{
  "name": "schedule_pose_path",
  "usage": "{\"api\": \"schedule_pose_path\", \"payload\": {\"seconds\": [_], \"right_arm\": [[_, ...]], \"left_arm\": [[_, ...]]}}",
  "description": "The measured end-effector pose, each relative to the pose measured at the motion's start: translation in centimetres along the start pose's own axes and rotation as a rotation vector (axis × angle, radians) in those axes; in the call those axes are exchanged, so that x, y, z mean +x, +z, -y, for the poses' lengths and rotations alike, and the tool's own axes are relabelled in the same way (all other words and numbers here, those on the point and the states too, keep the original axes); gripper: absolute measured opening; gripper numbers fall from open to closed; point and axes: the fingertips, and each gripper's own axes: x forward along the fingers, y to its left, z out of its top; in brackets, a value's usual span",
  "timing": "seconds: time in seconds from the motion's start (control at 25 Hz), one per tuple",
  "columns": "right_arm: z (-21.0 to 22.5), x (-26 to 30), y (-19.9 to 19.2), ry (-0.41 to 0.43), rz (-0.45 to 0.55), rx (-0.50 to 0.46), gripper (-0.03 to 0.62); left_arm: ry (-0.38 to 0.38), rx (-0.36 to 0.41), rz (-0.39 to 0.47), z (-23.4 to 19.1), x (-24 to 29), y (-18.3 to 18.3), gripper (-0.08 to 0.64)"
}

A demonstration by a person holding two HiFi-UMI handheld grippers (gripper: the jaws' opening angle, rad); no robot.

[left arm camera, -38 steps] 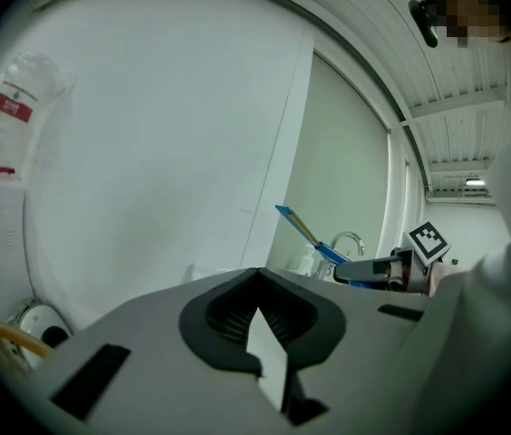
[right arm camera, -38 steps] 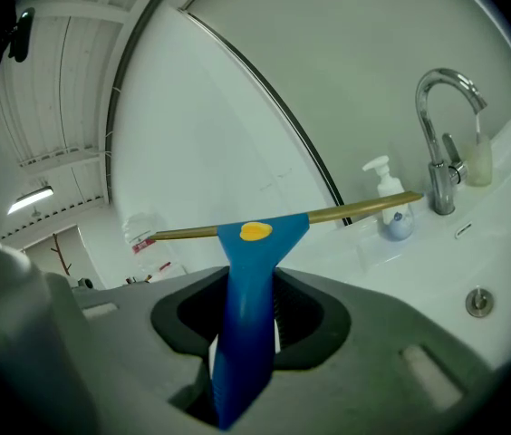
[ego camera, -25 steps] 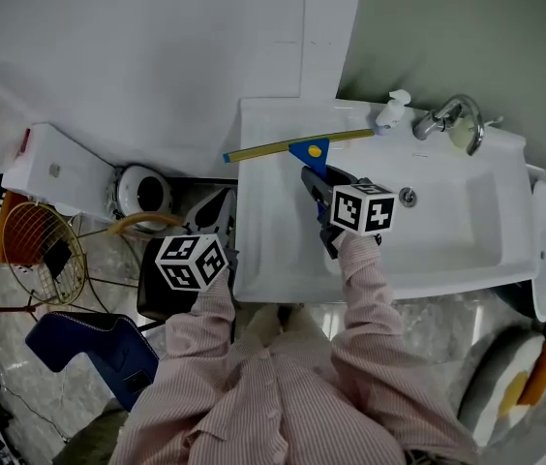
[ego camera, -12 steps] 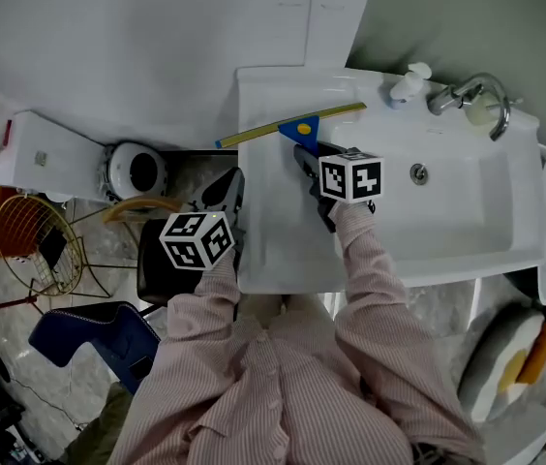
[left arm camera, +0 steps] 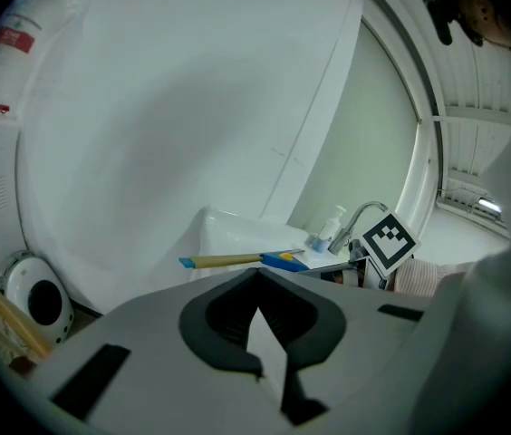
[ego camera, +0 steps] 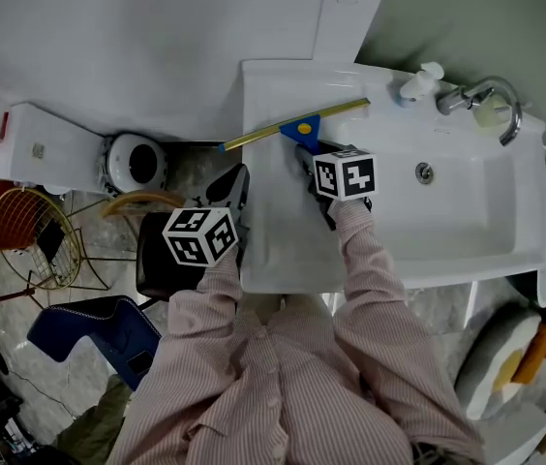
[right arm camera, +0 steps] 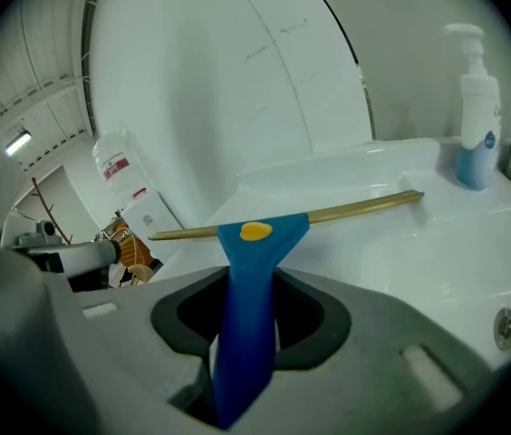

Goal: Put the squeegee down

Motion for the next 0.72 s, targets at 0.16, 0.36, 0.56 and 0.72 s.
{"api": "schedule_pose_path", "payload": {"seconds": [0.16, 0.36, 0.56, 0.72], "right_arm": [[-0.04, 0.34, -0.38, -0.021, -0.025, -0.015, 0.124], [-0.01, 0.61, -0.75, -0.034, -0.043, -0.026, 0.124], [0.02, 0.64, -0.81, -0.048, -0.046, -0.031, 0.124], [-0.12, 0.58, -0.82, -0.067, -0.050, -0.052, 0.124]], "left_arm": [[-0.002, -0.005, -0.001, -0.08, -0.05, -0.12, 0.002], [-0.005, -0.008, -0.004, 0.02, -0.02, -0.28, 0.002], [-0.006, -0.006, -0.001, 0.07, -0.14, -0.19, 0.002], [-0.007, -0.005, 0.006, 0.14, -0.40, 0.04, 0.002]]}}
